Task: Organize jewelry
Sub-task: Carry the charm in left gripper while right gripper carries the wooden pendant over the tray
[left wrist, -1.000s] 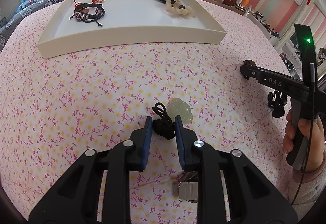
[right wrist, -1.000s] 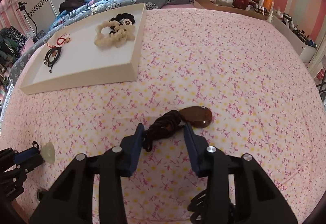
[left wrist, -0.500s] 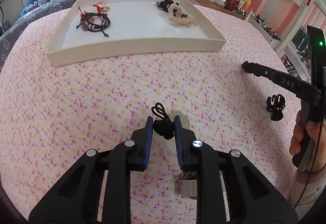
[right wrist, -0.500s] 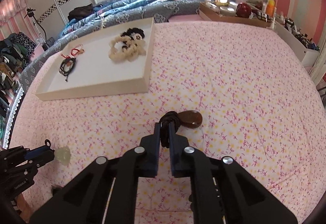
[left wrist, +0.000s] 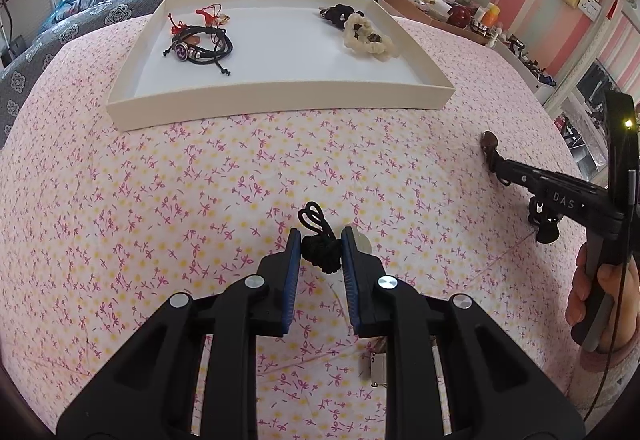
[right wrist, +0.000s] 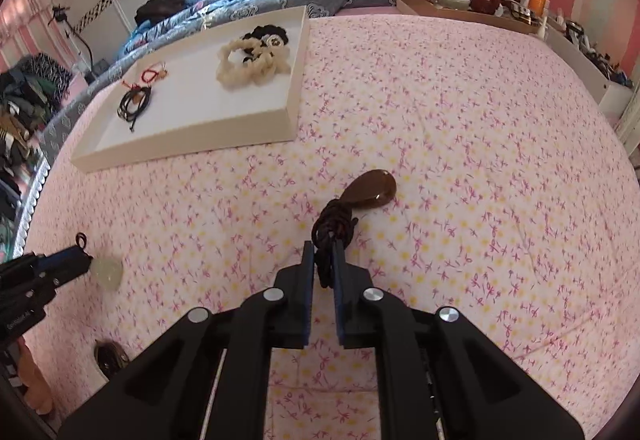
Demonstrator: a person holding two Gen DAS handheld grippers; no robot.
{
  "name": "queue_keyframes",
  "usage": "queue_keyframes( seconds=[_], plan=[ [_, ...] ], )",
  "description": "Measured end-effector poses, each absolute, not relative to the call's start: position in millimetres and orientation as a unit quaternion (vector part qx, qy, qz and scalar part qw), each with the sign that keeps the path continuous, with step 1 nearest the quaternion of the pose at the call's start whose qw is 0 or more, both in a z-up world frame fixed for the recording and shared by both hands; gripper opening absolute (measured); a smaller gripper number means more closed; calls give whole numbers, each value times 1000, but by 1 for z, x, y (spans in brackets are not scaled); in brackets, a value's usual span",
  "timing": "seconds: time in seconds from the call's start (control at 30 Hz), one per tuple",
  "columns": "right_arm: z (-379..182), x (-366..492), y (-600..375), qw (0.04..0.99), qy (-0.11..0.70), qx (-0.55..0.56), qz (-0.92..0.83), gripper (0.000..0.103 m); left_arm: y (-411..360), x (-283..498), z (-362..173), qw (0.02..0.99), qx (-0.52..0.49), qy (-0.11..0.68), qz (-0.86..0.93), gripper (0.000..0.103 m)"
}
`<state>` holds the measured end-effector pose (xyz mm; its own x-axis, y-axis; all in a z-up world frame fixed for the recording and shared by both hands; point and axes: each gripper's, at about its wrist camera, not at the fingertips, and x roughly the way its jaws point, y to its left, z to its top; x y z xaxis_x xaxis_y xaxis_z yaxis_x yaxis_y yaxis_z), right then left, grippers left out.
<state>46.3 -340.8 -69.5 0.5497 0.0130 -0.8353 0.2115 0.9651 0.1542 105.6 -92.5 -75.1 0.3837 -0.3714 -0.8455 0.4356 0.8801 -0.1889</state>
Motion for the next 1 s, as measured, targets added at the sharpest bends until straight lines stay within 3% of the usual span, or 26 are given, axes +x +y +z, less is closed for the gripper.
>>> queue_keyframes(
  seconds=[0.03, 0.07, 0.13, 0.33, 0.4, 0.43, 0.53, 1.0],
  plan=[
    [-68, 46, -341, 874, 468, 118, -59, 22, -93, 106, -76, 831, 32, 500, -243, 19],
    [-66, 47, -340, 876, 465, 112, -63, 42, -94, 106, -76, 830, 32, 500, -244, 19],
    [-64, 50, -337, 877, 464, 101, -70, 59, -94, 107, -78, 829, 31, 502, -244, 19],
    [-78, 70, -339, 867, 479, 113, -74, 56, -93, 108, -81, 827, 29, 506, -243, 19],
    [-81, 72, -340, 869, 476, 105, -85, 43, -93, 108, -81, 827, 30, 505, -243, 19],
    [-81, 72, -341, 870, 473, 101, -92, 28, -93, 108, -81, 828, 30, 505, -243, 19],
    [-80, 68, -346, 869, 475, 109, -88, 21, -94, 108, -82, 828, 32, 504, -242, 19],
    [-44, 60, -344, 887, 439, 132, -46, 20, -87, 112, -57, 842, 33, 479, -244, 18]
  ],
)
